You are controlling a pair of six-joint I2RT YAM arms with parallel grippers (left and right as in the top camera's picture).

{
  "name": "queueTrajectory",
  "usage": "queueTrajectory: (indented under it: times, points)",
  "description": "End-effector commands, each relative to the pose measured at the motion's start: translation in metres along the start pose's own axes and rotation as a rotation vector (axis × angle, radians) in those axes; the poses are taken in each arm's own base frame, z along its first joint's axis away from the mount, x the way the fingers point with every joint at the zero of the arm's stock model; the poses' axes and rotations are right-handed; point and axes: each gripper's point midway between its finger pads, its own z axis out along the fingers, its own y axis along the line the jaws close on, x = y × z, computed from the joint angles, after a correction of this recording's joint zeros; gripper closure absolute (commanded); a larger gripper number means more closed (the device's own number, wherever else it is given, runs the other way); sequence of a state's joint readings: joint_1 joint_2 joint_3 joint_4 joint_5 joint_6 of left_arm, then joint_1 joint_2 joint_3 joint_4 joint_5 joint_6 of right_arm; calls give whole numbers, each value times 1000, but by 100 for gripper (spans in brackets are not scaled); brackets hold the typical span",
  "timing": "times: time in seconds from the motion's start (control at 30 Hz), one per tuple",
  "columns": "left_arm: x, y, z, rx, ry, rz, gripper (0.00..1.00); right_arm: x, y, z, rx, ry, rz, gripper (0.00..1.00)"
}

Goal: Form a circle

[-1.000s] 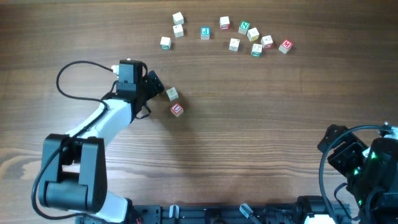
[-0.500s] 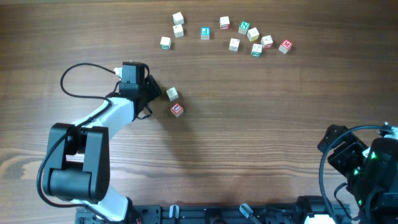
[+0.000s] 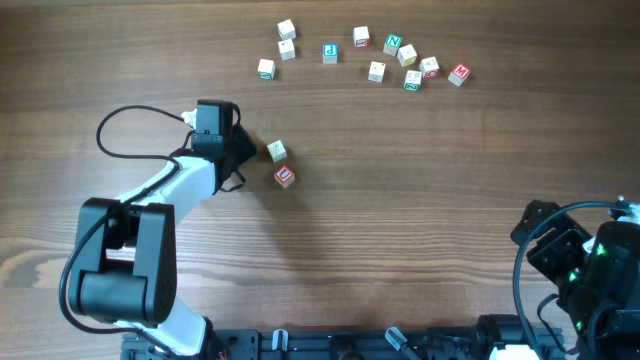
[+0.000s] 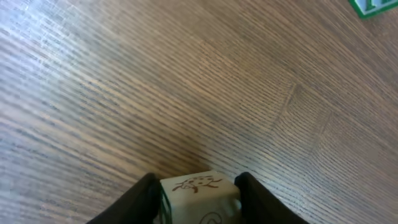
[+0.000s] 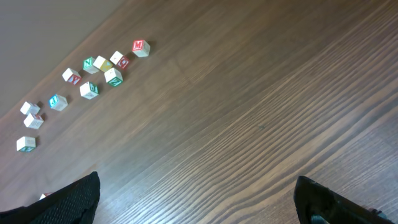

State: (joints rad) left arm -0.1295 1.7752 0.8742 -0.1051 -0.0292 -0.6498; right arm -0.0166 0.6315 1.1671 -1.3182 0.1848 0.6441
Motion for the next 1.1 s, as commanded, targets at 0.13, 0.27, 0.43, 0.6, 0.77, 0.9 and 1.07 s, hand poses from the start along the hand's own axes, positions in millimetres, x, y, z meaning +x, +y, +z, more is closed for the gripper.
queueTrajectory:
  times: [0.13, 0.27, 0.43, 0.6, 0.77, 0.9, 1.07]
  points:
    - [4, 4, 1, -36, 21, -98, 66, -1, 0, -1, -3, -11, 14, 0]
    - [8, 6, 1, -46, 32, -130, 66, -1, 0, -1, -3, -11, 14, 0]
    - [18, -3, 1, -38, 47, -115, 63, -1, 0, -1, -3, -11, 15, 0]
    - [27, -13, 0, -31, 51, -78, 63, -2, 0, -1, -3, -11, 14, 0]
    - [27, -12, 0, -44, 41, -111, 64, -1, 0, -1, -3, -11, 14, 0]
    - [25, -10, 0, -57, 26, -178, 64, -1, 0, -1, -3, -11, 14, 0]
    - [25, -10, 0, -60, 23, -247, 64, -1, 0, -1, -3, -11, 15, 0]
